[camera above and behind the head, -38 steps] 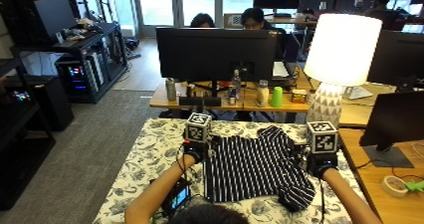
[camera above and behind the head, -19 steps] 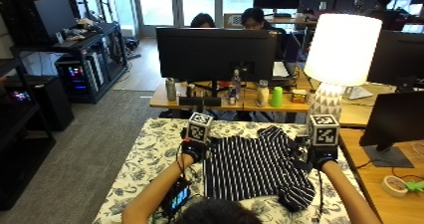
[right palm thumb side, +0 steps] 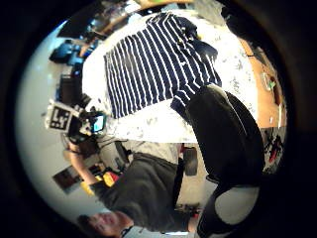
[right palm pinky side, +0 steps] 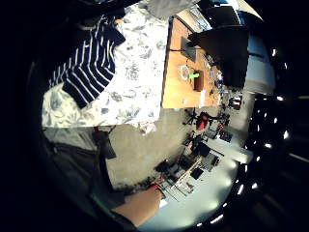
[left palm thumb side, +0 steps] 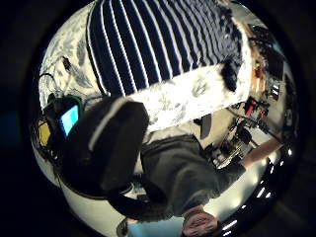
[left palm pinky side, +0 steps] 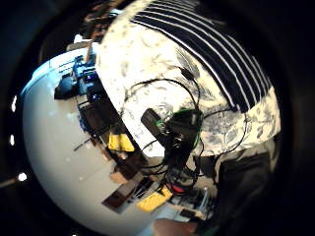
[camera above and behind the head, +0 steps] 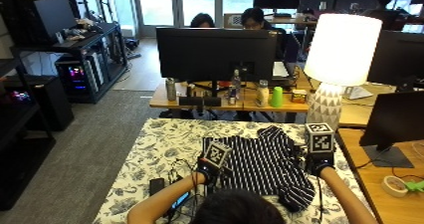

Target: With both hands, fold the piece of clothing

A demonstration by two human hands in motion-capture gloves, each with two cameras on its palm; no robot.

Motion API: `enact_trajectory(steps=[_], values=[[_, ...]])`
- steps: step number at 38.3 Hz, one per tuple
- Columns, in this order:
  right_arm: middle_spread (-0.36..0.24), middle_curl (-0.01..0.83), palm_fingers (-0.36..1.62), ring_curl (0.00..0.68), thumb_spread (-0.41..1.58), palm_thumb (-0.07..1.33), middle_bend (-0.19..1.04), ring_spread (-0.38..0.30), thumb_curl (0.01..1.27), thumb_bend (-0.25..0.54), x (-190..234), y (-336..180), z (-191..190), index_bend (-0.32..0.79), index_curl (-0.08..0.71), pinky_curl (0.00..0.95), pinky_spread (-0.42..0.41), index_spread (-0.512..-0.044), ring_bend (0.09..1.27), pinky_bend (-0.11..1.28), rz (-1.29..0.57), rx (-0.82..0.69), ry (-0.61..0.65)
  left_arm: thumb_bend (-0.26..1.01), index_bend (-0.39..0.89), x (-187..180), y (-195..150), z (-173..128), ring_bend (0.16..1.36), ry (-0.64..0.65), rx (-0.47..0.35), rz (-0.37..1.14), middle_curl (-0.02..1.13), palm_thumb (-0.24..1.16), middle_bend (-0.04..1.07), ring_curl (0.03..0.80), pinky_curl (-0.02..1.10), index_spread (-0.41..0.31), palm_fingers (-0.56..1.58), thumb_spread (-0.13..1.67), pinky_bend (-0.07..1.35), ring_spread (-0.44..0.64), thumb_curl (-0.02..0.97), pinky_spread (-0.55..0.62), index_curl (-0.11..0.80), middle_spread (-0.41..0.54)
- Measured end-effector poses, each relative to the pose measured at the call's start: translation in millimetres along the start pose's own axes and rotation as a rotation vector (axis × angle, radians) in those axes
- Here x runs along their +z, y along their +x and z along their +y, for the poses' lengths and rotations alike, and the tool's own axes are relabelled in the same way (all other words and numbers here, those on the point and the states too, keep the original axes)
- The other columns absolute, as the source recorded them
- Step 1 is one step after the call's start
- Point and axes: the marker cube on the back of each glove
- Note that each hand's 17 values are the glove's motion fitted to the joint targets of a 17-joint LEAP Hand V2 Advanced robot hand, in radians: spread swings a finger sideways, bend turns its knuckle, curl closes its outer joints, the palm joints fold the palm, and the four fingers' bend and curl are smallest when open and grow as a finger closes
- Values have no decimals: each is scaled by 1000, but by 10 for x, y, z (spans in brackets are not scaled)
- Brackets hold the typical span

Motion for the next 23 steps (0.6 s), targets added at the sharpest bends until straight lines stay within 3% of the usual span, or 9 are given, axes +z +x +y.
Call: enact_trajectory(steps=[2, 5, 8, 10, 12, 15, 19, 21, 23], values=[[-1, 281, 447, 270, 1389, 440, 197, 80, 135, 170, 65, 0, -39, 150, 280, 303, 181, -306, 393, 478, -2, -6, -5, -18, 164, 151, 72, -13, 650, -92, -25, -20, 222, 136, 158, 249, 290, 56, 53, 1240, 502, 356, 150, 368, 241, 262], [-6, 292, 465, 273, 1393, 449, 197, 76, 139, 165, 157, -5, -77, 152, 283, 304, 180, -304, 386, 469, -5, -15, -21, -29, 165, 348, 134, -161, 641, -124, -9, -58, 231, 114, 166, 252, 296, 56, 5, 1193, 496, 385, 157, 403, 252, 271], [-8, 301, 484, 279, 1399, 457, 191, 67, 143, 161, 248, 1, -130, 149, 284, 307, 174, -304, 391, 462, -5, -14, -40, -28, 155, 450, 136, -25, 648, -221, -165, -103, 229, 104, 162, 253, 300, 61, -8, 1160, 501, 400, 165, 419, 257, 283], [-10, 304, 491, 284, 1402, 463, 186, 64, 145, 158, 321, 10, -183, 150, 288, 311, 172, -301, 391, 461, -8, -14, -51, -23, 148, 455, 149, 126, 651, -198, -242, -128, 231, 108, 168, 251, 299, 63, -16, 1143, 502, 409, 172, 429, 257, 287], [-10, 308, 497, 289, 1401, 470, 186, 61, 148, 155, 381, 22, -223, 144, 289, 314, 171, -300, 395, 458, -9, -14, -55, -19, 136, 474, 194, 172, 656, -150, -208, -134, 234, 118, 173, 252, 301, 65, -23, 1122, 506, 416, 182, 436, 255, 291], [-11, 316, 500, 296, 1405, 479, 187, 53, 152, 152, 430, 25, -231, 141, 290, 318, 168, -299, 393, 457, -11, -14, -61, -18, 121, 612, 274, 16, 664, -222, -67, -106, 239, 127, 177, 254, 307, 73, -31, 1100, 518, 423, 192, 442, 247, 295], [-16, 321, 506, 302, 1408, 486, 183, 50, 156, 144, 534, 31, -264, 143, 292, 323, 159, -297, 393, 454, -16, -22, -84, -8, 77, 636, 301, 31, 712, -209, -84, -75, 236, 170, 155, 267, 335, 81, 13, 1075, 611, 426, 212, 424, 224, 291], [-14, 324, 508, 304, 1408, 492, 183, 48, 157, 141, 603, 37, -293, 140, 291, 326, 158, -296, 393, 455, -19, -29, -95, -5, 43, 629, 322, 12, 765, -143, -54, -66, 229, 193, 146, 277, 363, 94, 137, 1064, 719, 392, 219, 327, 201, 277], [-17, 326, 511, 309, 1408, 495, 180, 47, 158, 137, 658, 38, -305, 141, 292, 328, 157, -297, 397, 452, -21, -34, -107, 8, 39, 630, 336, 33, 811, -126, -31, -81, 227, 237, 146, 289, 379, 95, 288, 1065, 795, 285, 231, 187, 186, 237]])
